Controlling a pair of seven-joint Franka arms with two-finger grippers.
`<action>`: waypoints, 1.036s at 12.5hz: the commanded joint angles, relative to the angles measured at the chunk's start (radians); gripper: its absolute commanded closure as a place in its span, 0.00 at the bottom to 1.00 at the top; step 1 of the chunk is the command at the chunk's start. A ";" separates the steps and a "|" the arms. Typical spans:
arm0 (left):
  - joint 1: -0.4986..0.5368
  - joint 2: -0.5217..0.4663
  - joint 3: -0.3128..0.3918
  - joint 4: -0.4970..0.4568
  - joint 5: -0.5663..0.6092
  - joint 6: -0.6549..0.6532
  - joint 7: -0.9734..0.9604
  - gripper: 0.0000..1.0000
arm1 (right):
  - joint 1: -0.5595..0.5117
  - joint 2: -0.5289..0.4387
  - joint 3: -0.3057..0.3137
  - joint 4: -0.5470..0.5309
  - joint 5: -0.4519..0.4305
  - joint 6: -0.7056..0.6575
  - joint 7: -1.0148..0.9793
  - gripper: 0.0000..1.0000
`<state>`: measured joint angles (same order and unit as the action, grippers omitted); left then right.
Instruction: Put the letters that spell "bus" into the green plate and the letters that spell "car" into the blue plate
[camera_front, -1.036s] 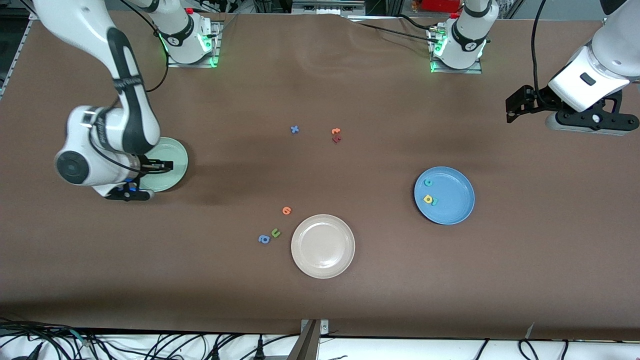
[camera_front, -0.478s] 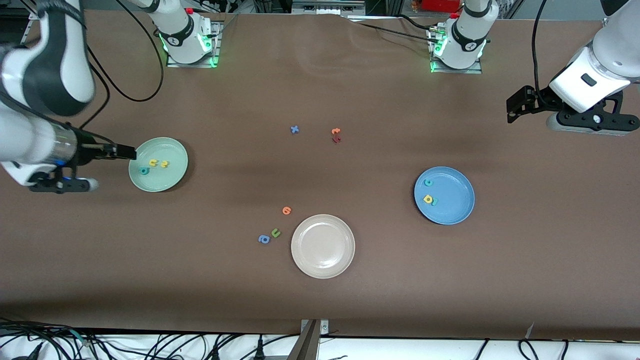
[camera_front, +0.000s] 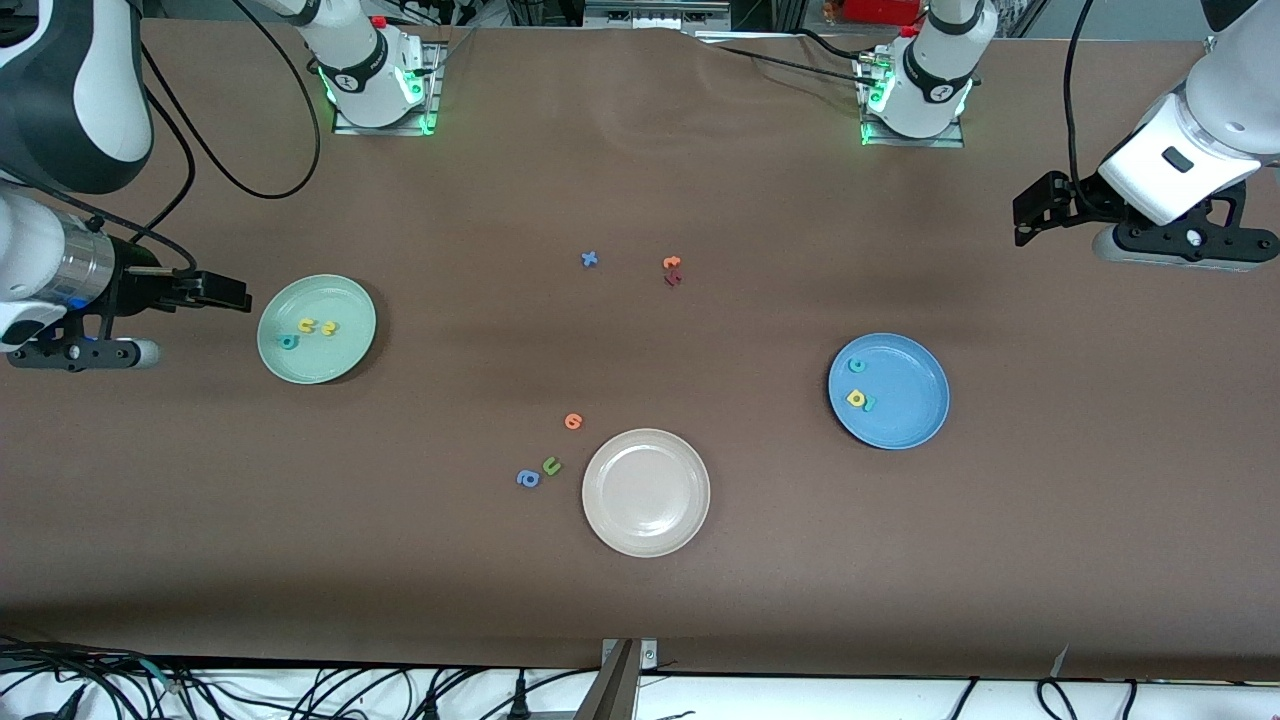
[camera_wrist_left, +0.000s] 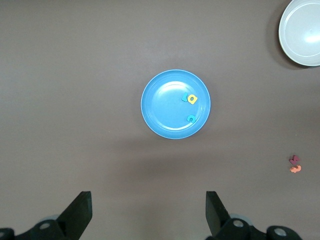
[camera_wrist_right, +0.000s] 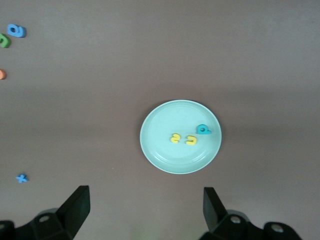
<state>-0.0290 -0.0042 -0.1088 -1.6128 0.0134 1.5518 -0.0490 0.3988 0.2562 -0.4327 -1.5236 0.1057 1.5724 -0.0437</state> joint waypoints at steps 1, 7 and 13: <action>0.001 -0.022 -0.005 -0.018 0.023 0.002 0.008 0.00 | -0.026 -0.005 0.020 0.013 -0.047 0.009 -0.001 0.00; 0.001 -0.020 -0.006 -0.016 0.022 0.002 0.008 0.00 | -0.458 -0.040 0.507 0.010 -0.130 0.052 0.057 0.01; 0.000 -0.020 -0.006 -0.016 0.022 0.002 0.008 0.00 | -0.449 -0.032 0.514 0.019 -0.153 0.052 0.059 0.01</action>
<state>-0.0298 -0.0049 -0.1099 -1.6129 0.0134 1.5518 -0.0490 -0.0422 0.2299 0.0623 -1.5087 -0.0309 1.6215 -0.0010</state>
